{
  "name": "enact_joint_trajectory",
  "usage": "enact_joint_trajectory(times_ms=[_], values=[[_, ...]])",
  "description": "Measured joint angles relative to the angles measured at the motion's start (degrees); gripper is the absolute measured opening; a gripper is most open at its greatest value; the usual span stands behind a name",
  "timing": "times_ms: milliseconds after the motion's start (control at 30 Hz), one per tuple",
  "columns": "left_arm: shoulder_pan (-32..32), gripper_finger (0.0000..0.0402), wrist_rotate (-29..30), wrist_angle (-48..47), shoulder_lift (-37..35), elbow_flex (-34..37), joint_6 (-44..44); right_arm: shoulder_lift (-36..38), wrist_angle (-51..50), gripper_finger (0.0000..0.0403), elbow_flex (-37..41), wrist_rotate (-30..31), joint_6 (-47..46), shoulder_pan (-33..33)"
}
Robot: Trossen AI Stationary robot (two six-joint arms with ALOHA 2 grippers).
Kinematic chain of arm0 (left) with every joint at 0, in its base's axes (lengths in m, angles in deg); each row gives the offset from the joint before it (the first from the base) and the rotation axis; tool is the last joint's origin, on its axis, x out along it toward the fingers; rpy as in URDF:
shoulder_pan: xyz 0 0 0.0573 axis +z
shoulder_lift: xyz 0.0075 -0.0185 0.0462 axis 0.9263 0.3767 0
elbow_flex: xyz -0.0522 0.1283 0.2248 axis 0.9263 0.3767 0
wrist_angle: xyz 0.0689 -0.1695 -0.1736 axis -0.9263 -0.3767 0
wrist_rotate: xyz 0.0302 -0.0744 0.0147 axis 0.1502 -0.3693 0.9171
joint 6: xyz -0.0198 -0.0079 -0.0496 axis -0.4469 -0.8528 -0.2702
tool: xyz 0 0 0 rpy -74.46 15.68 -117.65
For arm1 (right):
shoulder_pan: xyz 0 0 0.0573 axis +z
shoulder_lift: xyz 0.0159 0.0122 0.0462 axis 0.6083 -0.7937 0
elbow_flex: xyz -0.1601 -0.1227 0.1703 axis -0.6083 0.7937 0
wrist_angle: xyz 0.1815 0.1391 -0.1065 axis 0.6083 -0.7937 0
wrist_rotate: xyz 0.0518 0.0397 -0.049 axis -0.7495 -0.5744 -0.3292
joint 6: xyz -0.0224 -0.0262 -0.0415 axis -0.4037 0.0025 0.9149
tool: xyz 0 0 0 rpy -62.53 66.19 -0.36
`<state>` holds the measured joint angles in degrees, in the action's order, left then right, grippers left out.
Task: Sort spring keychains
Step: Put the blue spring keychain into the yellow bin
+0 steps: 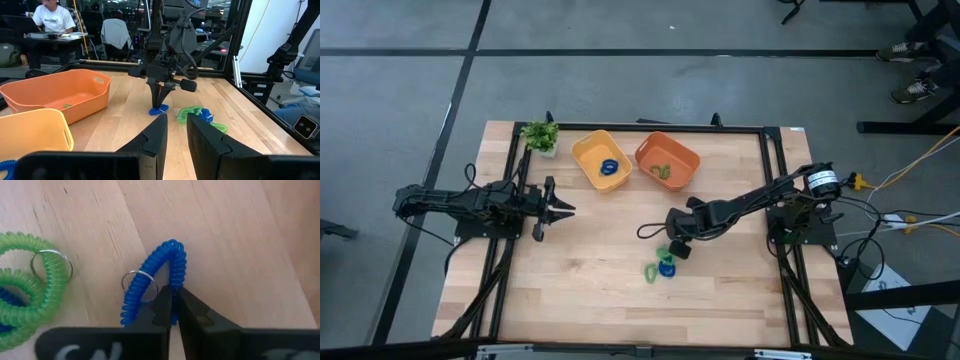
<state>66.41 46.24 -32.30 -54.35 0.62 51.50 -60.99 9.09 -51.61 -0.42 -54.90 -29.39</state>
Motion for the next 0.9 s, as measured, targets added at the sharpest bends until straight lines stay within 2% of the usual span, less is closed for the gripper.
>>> enact_joint_trajectory(times_ms=[133, 533, 900], values=[[0.0, 0.0069, -0.01, 0.0, 0.0, 0.0, 0.0, 0.09, -0.14, 0.0007, -0.34, -0.07, 2.77, -0.06], [0.0, 0.0069, -0.01, -0.01, 0.0, 0.0, 0.0, 0.66, -1.07, 0.0007, -5.35, -1.0, 8.67, -2.41], [0.0, 0.007, -0.01, 0.0, 0.0, 0.0, 0.0, 0.81, -11.18, 0.0007, -15.0, -1.05, 15.88, -2.42]])
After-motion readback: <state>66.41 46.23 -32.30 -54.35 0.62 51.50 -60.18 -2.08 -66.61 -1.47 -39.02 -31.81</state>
